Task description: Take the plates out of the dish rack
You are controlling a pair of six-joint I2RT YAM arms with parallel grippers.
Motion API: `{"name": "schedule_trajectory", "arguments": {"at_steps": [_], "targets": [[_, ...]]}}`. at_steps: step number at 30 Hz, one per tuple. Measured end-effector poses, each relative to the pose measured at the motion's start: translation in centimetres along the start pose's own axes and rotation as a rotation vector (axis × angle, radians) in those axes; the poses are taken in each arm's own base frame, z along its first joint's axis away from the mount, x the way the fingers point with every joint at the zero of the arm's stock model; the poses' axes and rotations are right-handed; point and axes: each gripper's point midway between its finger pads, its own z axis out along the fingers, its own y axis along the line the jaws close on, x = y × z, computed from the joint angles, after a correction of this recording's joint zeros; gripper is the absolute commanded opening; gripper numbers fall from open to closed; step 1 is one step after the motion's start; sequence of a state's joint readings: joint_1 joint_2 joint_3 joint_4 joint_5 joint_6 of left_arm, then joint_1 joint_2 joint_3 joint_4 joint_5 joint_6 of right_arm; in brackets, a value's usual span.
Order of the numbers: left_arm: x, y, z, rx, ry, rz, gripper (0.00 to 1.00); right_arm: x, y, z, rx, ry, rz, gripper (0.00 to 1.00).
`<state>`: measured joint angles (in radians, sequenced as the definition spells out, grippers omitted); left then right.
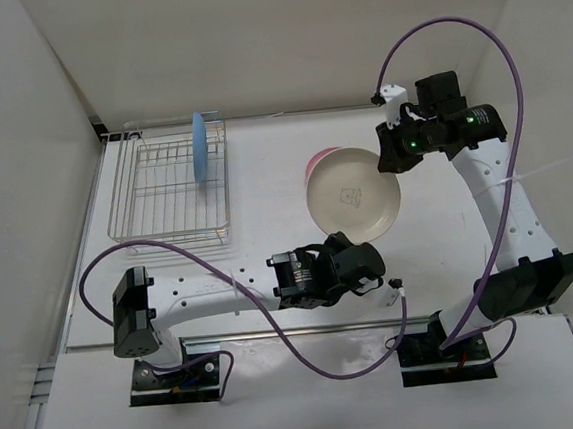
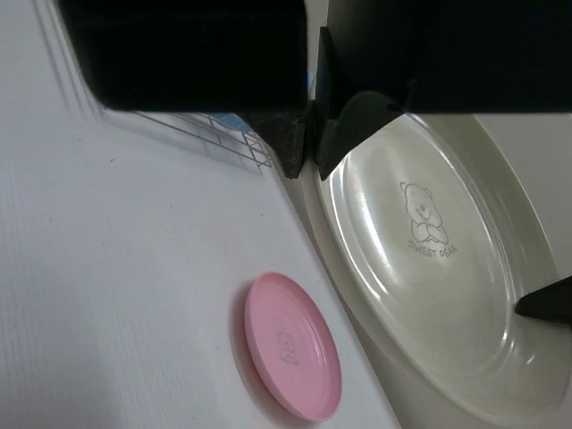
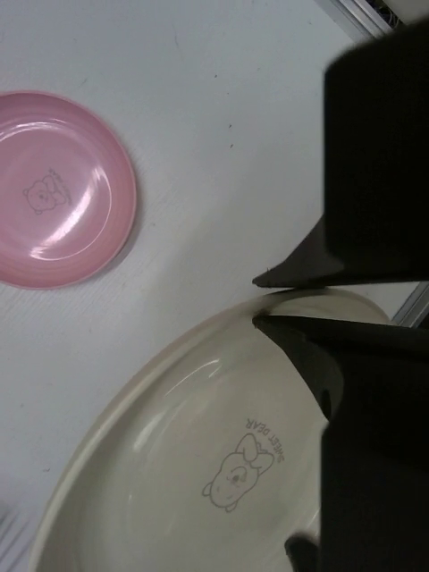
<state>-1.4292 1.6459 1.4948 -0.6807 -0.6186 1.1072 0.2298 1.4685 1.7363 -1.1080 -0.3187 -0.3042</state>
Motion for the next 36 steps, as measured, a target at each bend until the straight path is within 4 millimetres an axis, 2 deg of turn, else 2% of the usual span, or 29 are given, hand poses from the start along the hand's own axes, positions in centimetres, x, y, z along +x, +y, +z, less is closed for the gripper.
{"name": "schedule_trajectory", "arguments": {"at_steps": [1,2,6,7,8,9,11,12,13,14,15,18,21,25,27,28,30,31,33,34,36], "targets": [[0.0,-0.1,0.0,0.004,-0.001,-0.003,0.11,-0.1,0.0,0.0,0.002,-0.004,0.003,0.04],[0.1,-0.2,0.0,0.007,0.001,-0.001,0.11,-0.2,-0.1,0.0,0.005,-0.007,0.002,0.0],[0.2,-0.2,0.0,0.013,0.008,-0.003,0.11,-0.2,0.0,0.0,0.002,-0.009,0.006,0.0],[0.3,-0.2,0.0,0.014,0.01,-0.004,0.16,-0.2,-0.1,0.0,0.003,-0.009,0.006,0.0],[0.5,-0.2,0.1,0.014,0.015,-0.007,0.26,-0.2,-0.1,0.0,0.005,-0.009,0.006,0.0],[0.8,-0.1,0.2,0.014,0.02,-0.007,0.58,-0.3,-0.2,0.0,0.007,-0.011,0.005,0.0],[1.3,0.5,0.5,-0.001,0.026,-0.025,0.6,-0.2,-0.4,0.0,0.025,-0.007,0.013,0.0],[1.5,1.0,0.6,-0.013,0.028,-0.045,0.66,-0.2,-0.6,0.1,0.034,-0.008,0.012,0.0],[1.9,1.6,0.6,-0.022,0.032,-0.06,0.76,-0.4,-0.8,0.1,0.042,-0.013,0.016,0.0],[2.3,2.1,0.6,-0.031,0.035,-0.076,0.92,-0.5,-0.9,0.1,0.049,-0.016,0.02,0.0],[2.6,2.9,0.5,-0.047,0.037,-0.103,1.0,-0.5,-1.0,0.1,0.055,-0.019,0.026,0.0],[3.8,4.4,0.5,-0.079,0.047,-0.167,1.0,-1.0,-1.6,0.1,0.085,-0.035,0.029,0.0],[4.8,4.6,0.8,-0.081,0.063,-0.204,1.0,-1.4,-2.2,0.1,0.113,-0.053,0.047,0.0],[7.1,5.7,0.8,-0.083,0.081,-0.308,1.0,-1.8,-4.5,0.9,0.179,-0.061,0.078,0.0],[10.2,7.9,0.2,-0.122,0.098,-0.422,1.0,-1.8,-6.6,2.3,0.218,-0.05,0.121,0.0],[12.6,9.5,-0.4,-0.162,0.112,-0.5,1.0,-1.6,-8.0,3.5,0.236,-0.037,0.149,0.0],[18.2,11.8,-2.0,-0.246,0.164,-0.64,1.0,-1.0,-10.1,6.0,0.255,-0.001,0.205,0.0],[22.1,12.7,-3.2,-0.299,0.206,-0.721,1.0,-0.6,-11.2,7.7,0.259,0.018,0.239,0.0],[29.5,13.2,-6.0,-0.392,0.311,-0.859,1.0,0.6,-13.0,10.8,0.267,0.064,0.3,0.0],[33.5,12.8,-7.7,-0.44,0.374,-0.933,1.0,1.1,-13.7,12.2,0.267,0.083,0.327,0.0],[38.8,11.3,-10.5,-0.496,0.468,-1.045,1.0,1.9,-14.5,14.5,0.264,0.11,0.365,0.0]]}}
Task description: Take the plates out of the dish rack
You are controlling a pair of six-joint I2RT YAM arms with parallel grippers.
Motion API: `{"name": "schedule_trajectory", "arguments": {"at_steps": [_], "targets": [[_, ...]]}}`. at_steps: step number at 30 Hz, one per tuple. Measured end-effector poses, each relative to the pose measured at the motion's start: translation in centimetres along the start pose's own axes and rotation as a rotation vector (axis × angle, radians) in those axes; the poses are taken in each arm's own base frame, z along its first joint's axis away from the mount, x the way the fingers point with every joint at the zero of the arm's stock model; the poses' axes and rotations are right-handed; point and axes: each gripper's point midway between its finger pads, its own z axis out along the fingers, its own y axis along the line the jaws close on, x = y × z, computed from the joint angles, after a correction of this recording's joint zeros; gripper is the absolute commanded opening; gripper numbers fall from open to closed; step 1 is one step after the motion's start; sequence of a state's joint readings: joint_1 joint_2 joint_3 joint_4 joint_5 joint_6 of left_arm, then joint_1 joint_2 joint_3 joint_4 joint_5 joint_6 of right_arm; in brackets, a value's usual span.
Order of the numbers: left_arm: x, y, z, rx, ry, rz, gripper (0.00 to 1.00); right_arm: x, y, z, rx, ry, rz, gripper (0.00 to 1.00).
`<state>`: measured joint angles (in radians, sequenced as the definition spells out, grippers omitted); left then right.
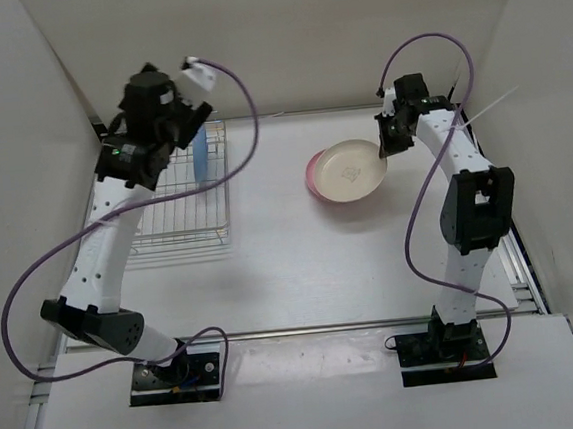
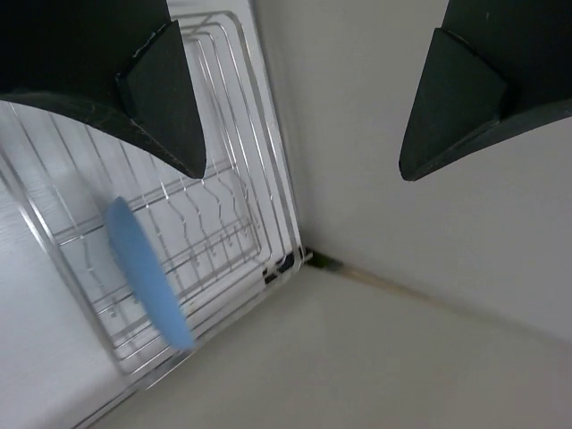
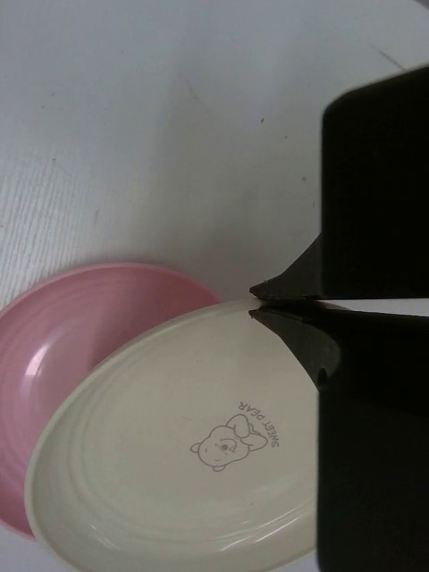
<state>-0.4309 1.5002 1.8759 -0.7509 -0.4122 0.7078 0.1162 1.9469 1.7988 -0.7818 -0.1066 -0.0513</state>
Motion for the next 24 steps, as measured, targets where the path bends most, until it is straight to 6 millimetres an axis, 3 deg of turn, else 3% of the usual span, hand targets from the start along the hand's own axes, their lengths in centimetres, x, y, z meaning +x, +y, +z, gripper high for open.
{"name": "schedule_trajectory", "arguments": {"at_steps": [2,4,7,11,14,17,24], "targets": [[3.3,2.8,0.2,-0.036,0.063,-0.097,1.0,0.0,-0.1,1.9,-0.001,0.008,0.023,0.0],[5.8,4.0,0.4,-0.031,0.099,-0.187,1.0,-0.4,-0.3,2.8,0.002,-0.005,0.037,0.0],[8.8,4.4,0.7,0.008,0.13,-0.327,1.0,-1.9,-0.3,2.9,0.004,-0.052,0.042,0.0],[11.8,2.1,-0.2,0.107,0.15,-0.463,1.0,-4.6,-0.5,2.8,0.015,-0.143,0.044,0.0],[12.4,-0.6,-1.5,0.19,0.134,-0.522,1.0,-5.2,-0.6,3.3,0.031,-0.168,0.037,0.0],[11.9,-2.0,-2.6,0.245,0.095,-0.56,1.0,-5.0,-0.8,4.4,0.044,-0.157,0.035,0.0],[10.3,-1.7,-4.7,0.261,-0.008,-0.623,1.0,-3.9,0.0,6.7,0.055,-0.116,0.014,0.0]]}}
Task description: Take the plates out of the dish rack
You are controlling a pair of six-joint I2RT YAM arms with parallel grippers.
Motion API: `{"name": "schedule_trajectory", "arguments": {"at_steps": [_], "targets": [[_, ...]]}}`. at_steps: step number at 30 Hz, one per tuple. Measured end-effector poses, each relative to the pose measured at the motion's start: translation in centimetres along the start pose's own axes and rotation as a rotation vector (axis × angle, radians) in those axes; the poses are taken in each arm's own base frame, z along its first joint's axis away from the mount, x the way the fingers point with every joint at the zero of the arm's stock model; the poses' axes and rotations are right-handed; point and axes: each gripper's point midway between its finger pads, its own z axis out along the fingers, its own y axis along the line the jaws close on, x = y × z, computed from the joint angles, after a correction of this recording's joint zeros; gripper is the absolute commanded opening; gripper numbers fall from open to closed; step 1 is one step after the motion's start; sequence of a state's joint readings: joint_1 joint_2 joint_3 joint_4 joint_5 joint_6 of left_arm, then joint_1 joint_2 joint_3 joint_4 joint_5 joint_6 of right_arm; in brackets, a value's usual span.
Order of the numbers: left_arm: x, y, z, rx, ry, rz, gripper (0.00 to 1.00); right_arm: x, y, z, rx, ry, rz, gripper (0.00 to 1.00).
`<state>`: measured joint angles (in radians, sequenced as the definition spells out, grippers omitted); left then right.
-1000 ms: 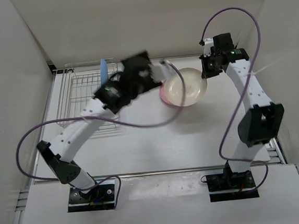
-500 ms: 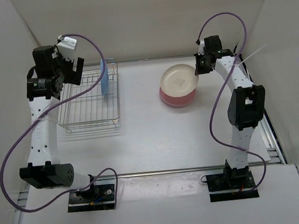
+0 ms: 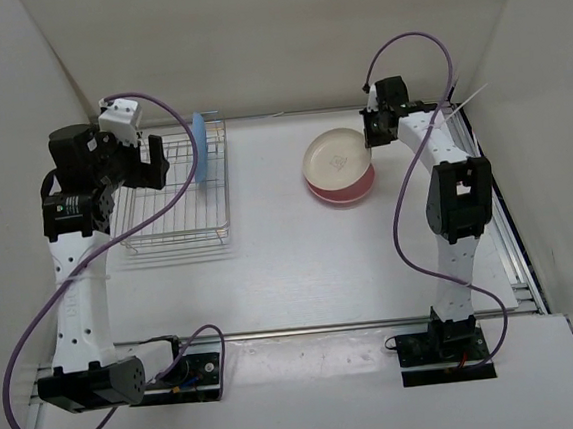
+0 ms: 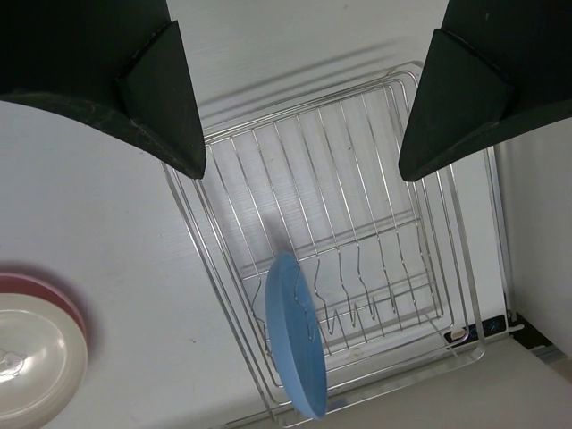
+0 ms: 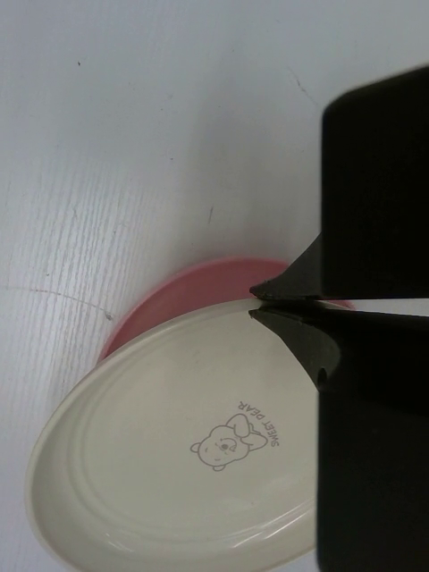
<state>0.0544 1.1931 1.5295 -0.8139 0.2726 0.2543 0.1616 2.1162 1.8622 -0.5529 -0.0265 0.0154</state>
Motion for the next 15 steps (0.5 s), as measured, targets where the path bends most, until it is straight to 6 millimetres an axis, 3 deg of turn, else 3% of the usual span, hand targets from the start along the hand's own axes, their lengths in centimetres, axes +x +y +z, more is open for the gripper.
{"name": "schedule_trajectory", "arguments": {"at_steps": [6,15], "targets": [[-0.8,-0.5,-1.0,0.018,-0.051,-0.014,1.0,0.1,0.9,0.2,-0.007,0.001,-0.022,0.0],[-0.7,-1.1,-1.0,0.053,-0.054,-0.025,1.0,0.9,0.4,1.1,0.011,0.02,-0.031,0.0]]}}
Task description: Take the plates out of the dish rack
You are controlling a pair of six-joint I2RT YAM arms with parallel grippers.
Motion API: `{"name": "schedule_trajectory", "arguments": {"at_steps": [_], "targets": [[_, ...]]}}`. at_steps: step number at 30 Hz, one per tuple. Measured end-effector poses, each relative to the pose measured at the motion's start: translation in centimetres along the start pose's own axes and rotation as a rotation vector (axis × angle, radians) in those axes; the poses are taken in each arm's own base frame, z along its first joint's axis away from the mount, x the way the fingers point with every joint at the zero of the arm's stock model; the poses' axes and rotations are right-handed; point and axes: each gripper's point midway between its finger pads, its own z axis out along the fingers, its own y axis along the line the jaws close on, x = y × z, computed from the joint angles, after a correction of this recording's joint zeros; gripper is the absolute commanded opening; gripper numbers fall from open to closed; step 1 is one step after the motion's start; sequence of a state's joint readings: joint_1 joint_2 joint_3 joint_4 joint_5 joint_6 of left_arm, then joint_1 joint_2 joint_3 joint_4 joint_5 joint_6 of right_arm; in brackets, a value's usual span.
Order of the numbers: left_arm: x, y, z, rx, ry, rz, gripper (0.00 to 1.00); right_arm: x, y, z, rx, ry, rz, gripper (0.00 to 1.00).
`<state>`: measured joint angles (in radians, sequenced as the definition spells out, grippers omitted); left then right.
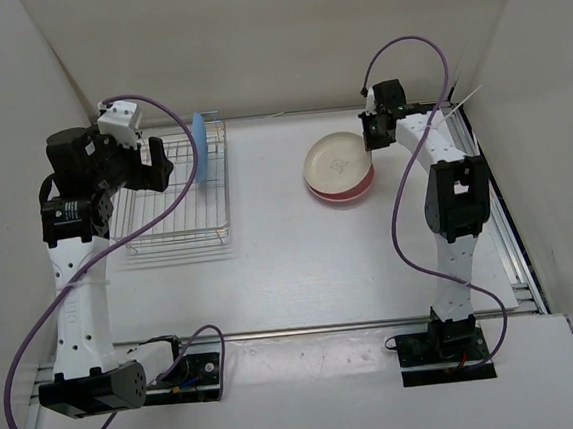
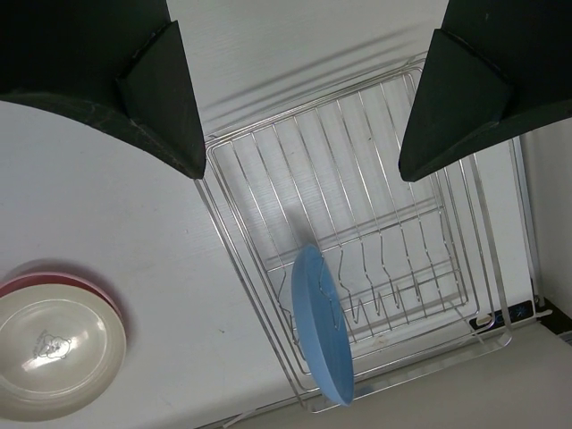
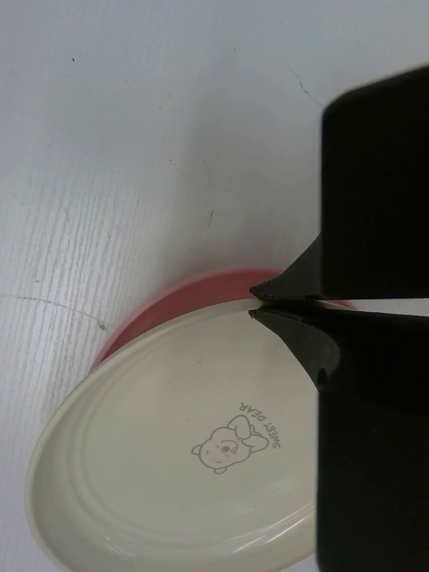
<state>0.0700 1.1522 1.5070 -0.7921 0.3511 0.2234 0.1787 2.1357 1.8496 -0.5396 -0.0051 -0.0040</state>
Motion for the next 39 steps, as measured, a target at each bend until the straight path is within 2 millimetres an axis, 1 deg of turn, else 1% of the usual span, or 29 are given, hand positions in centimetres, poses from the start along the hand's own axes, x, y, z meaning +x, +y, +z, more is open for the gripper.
{"name": "schedule_trajectory", "arguments": {"at_steps": [5,6,7,9,10,11,12,13,14,15,17,20,22,25,26,28,29,31,33,34,35,36,38,39], "targets": [[0.0,-0.2,0.0,0.011,-0.001,0.0,1.0,0.1,-0.1,0.1,0.002,0.004,-0.004,0.04],[0.0,-0.2,0.0,0.013,-0.001,0.0,1.0,0.2,-0.1,0.2,0.001,0.007,-0.006,0.08],[0.0,-0.2,0.0,0.013,-0.002,0.0,1.0,0.3,-0.1,0.3,0.001,0.011,-0.006,0.15],[0.0,-0.3,0.0,0.017,-0.002,0.0,1.0,0.6,-0.1,0.5,-0.002,0.019,-0.01,0.21],[0.0,-0.3,0.0,0.019,-0.002,0.0,1.0,0.7,-0.1,0.6,-0.003,0.022,-0.014,0.26],[0.0,-0.4,0.0,0.021,0.0,-0.001,1.0,0.8,-0.1,0.6,-0.004,0.025,-0.016,0.36],[0.1,-0.5,0.0,0.026,0.0,-0.002,1.0,0.8,-0.1,0.6,-0.006,0.027,-0.016,0.42],[0.1,-0.5,0.0,0.029,0.002,-0.002,1.0,0.8,-0.1,0.6,-0.009,0.027,-0.023,0.51],[0.1,-0.6,0.0,0.032,0.002,-0.003,1.0,0.8,0.0,0.6,-0.012,0.027,-0.023,0.66],[0.1,-0.6,0.0,0.033,0.001,-0.002,1.0,0.8,0.0,0.6,-0.014,0.027,-0.022,0.71],[0.1,-0.7,0.0,0.038,-0.001,-0.002,1.0,0.9,0.1,0.6,-0.019,0.028,-0.032,0.77],[0.5,-0.7,0.5,0.041,-0.002,-0.008,1.0,0.9,-0.1,0.6,-0.012,0.029,-0.043,0.8],[1.6,-0.7,1.1,0.039,0.005,-0.03,1.0,1.0,-0.2,0.5,-0.005,0.036,-0.046,0.84],[4.1,-0.3,2.6,0.034,0.036,-0.085,1.0,1.3,-0.8,-0.1,0.004,0.05,-0.039,0.86],[4.9,-0.1,3.3,0.037,0.047,-0.108,1.0,1.1,-1.2,-0.7,0.007,0.048,-0.03,0.88],[6.3,0.3,4.8,0.062,0.063,-0.157,1.0,0.8,-2.0,-2.3,0.003,0.042,-0.013,0.88],[6.7,0.6,5.5,0.072,0.066,-0.178,1.0,0.1,-2.7,-3.8,0.006,0.02,-0.005,0.88],[7.3,1.5,7.4,0.111,0.063,-0.224,1.0,-0.7,-3.3,-6.8,-0.012,-0.007,-0.015,0.88],[8.1,2.1,9.4,0.17,0.062,-0.27,1.0,-0.8,-3.8,-10.3,-0.024,-0.017,-0.048,0.87],[8.5,2.3,10.4,0.202,0.063,-0.29,1.0,-0.7,-3.8,-11.7,-0.029,-0.023,-0.064,0.87],[8.8,2.5,11.3,0.23,0.064,-0.31,1.0,-0.2,-3.6,-13.1,-0.035,-0.03,-0.085,0.87],[9.1,2.7,12.3,0.26,0.066,-0.326,1.0,0.8,-3.3,-14.2,-0.044,-0.025,-0.104,0.87],[9.0,2.7,14.3,0.343,0.06,-0.349,1.0,4.1,-2.4,-16.1,-0.071,0.027,-0.132,0.87],[9.1,3.1,15.4,0.359,0.061,-0.355,1.0,5.6,-2.0,-16.7,-0.085,0.056,-0.141,0.87]]}}
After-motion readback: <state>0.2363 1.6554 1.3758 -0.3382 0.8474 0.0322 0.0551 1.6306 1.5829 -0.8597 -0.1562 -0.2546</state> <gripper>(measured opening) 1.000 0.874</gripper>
